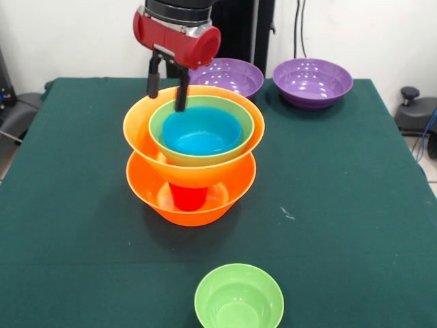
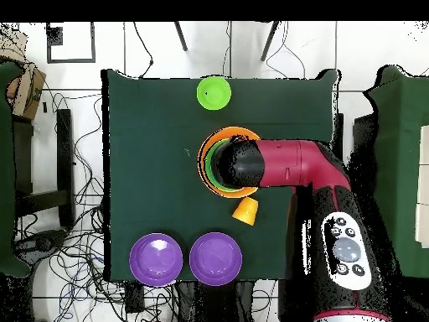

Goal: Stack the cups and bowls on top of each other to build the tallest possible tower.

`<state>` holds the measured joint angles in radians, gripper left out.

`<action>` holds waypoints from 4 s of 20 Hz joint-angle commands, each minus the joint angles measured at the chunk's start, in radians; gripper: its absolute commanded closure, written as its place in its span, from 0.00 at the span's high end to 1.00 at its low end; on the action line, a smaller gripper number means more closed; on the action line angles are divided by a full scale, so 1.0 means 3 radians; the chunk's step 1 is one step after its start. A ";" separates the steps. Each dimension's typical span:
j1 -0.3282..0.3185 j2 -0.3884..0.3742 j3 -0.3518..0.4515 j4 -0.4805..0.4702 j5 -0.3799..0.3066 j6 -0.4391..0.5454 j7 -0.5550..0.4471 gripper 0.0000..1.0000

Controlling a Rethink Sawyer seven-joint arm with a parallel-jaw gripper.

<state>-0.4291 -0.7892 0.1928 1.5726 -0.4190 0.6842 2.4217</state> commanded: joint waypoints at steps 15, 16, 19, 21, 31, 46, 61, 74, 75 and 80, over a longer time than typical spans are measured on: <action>-0.0156 -0.0567 0.0676 0.0597 0.0293 0.0521 -0.0895 1.00; -0.0170 -0.0688 0.0669 0.0670 0.0341 0.0573 -0.0896 1.00; -0.0240 -0.0863 0.0632 0.0789 0.0426 0.0617 -0.0855 1.00; -0.0274 -0.0940 0.0602 0.0887 0.0452 0.0596 -0.0803 1.00; -0.0561 -0.0912 0.0996 0.1329 0.0660 0.0126 -0.0916 1.00; -0.0679 -0.1409 0.1250 0.2431 0.0648 -0.0482 -0.0547 1.00; -0.0590 -0.0798 0.0998 0.2266 0.0048 -0.0766 -0.0241 1.00; -0.0543 -0.0376 0.0856 0.1748 -0.0288 -0.0628 -0.0148 1.00; -0.0529 -0.0343 0.0843 0.1697 -0.0304 -0.0615 -0.0137 1.00; -0.0494 -0.0230 0.0818 0.1597 -0.0341 -0.0623 -0.0101 1.00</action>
<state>-0.6069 -0.9472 0.4713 2.1507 -0.4333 0.5248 2.4217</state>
